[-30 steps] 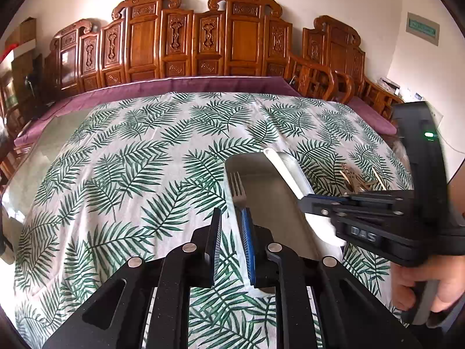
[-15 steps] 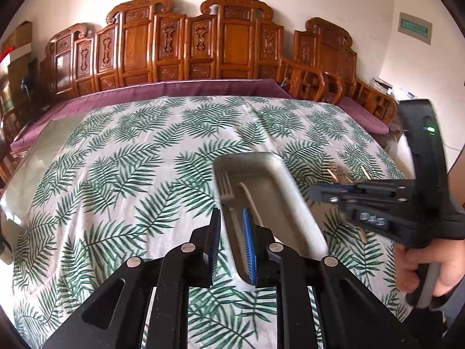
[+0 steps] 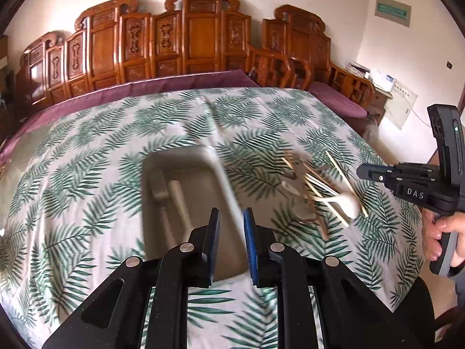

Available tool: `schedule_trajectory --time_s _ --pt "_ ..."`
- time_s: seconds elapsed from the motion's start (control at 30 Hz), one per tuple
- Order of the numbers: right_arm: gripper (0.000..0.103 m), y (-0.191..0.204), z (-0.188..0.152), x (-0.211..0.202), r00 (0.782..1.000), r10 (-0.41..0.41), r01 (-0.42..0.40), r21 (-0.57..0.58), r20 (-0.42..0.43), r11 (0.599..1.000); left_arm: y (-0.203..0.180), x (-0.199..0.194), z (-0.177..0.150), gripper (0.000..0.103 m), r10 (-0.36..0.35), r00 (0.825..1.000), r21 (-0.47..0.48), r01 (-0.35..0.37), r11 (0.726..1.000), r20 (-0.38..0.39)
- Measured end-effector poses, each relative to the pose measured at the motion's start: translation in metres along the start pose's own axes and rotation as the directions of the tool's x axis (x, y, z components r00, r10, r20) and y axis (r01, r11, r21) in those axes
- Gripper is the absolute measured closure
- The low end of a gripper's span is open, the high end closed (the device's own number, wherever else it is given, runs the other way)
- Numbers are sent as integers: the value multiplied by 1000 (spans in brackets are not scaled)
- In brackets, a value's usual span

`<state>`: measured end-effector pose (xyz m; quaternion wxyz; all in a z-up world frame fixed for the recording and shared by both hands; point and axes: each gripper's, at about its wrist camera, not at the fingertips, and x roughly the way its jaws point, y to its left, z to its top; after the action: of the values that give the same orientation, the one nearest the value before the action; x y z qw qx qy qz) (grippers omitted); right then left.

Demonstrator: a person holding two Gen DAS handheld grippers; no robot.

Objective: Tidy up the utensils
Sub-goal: 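Grasp the smiley-face metal spoon with the left tool while the right grasps a wooden chopstick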

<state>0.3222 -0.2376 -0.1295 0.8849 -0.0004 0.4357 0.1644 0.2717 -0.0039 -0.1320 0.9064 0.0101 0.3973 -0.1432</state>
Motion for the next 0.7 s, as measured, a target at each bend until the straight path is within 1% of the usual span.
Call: schedule_trajectory --time_s 0.03,0.07,0.2,0.5,0.6,0.7 --pt "79 -4 -3 -1 1000 -2 2 5 5 1000 -7 2 0 87 -3 1000 7 3 1000 -3" --pt "78 -10 -6 -1 1000 -4 3 12 7 1000 -11 4 0 87 -4 1000 14 4 1000 -6" --pt "77 -39 -20 6 1000 -16 17 47 -12 999 -32 15 0 87 -9 1000 41 10 999 -27" --pt "78 -85 -46 25 999 -34 38 98 -41 994 -73 48 4 87 -20 996 87 28 996 -85" --pt "78 -96 -48 33 997 -49 54 97 -58 994 -84 64 7 87 -26 994 94 37 995 -107" --pt "77 -106 -49 36 998 -34 42 129 -60 991 -90 81 10 87 -35 990 85 47 995 -134"
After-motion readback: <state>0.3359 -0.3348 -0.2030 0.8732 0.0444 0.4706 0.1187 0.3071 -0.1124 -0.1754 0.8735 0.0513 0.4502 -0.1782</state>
